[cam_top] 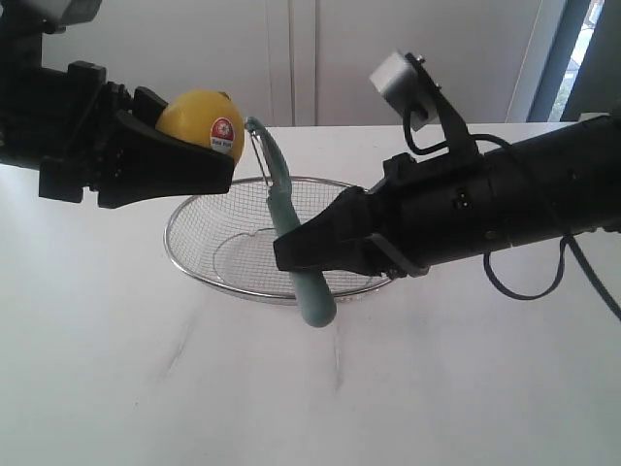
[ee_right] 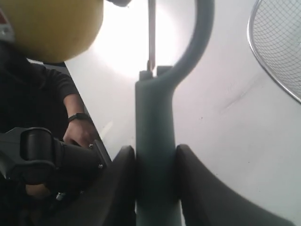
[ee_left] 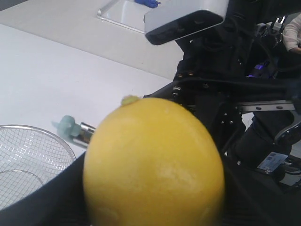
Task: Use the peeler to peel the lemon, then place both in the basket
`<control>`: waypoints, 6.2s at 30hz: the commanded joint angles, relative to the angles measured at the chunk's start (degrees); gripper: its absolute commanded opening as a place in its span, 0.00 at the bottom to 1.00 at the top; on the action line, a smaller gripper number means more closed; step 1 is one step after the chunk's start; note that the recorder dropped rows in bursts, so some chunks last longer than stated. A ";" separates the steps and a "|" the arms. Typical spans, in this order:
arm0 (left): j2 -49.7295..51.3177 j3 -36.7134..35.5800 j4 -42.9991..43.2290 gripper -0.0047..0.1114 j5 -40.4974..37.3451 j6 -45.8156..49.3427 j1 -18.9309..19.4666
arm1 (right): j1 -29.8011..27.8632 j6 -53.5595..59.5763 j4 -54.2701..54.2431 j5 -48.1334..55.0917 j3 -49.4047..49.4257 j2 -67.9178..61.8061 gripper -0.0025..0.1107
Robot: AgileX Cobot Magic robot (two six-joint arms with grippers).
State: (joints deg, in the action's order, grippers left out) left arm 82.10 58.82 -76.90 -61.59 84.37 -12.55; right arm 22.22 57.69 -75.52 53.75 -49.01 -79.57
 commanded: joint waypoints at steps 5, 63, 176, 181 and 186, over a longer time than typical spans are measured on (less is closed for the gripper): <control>-0.80 -0.16 -2.07 0.04 -1.11 0.10 -0.23 | 0.06 3.73 -3.50 3.94 0.36 0.03 0.02; -0.80 -0.16 -2.07 0.04 -1.20 0.10 -0.23 | 0.06 3.52 -2.72 3.26 0.40 0.51 0.02; -0.80 -0.16 -2.07 0.04 -0.52 0.71 -0.23 | 0.06 9.57 -5.61 1.15 0.40 5.48 0.02; -0.80 -0.16 -2.07 0.04 -0.62 0.71 -0.23 | 0.06 9.57 -4.00 -0.31 0.40 5.48 0.02; -0.80 -0.16 -2.18 0.04 -0.62 0.71 -0.23 | 0.06 9.57 -3.06 -0.31 0.40 5.48 0.02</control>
State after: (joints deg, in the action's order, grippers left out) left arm 82.07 58.82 -76.90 -61.17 84.90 -12.55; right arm 22.22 66.61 -78.78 53.56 -48.77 -74.65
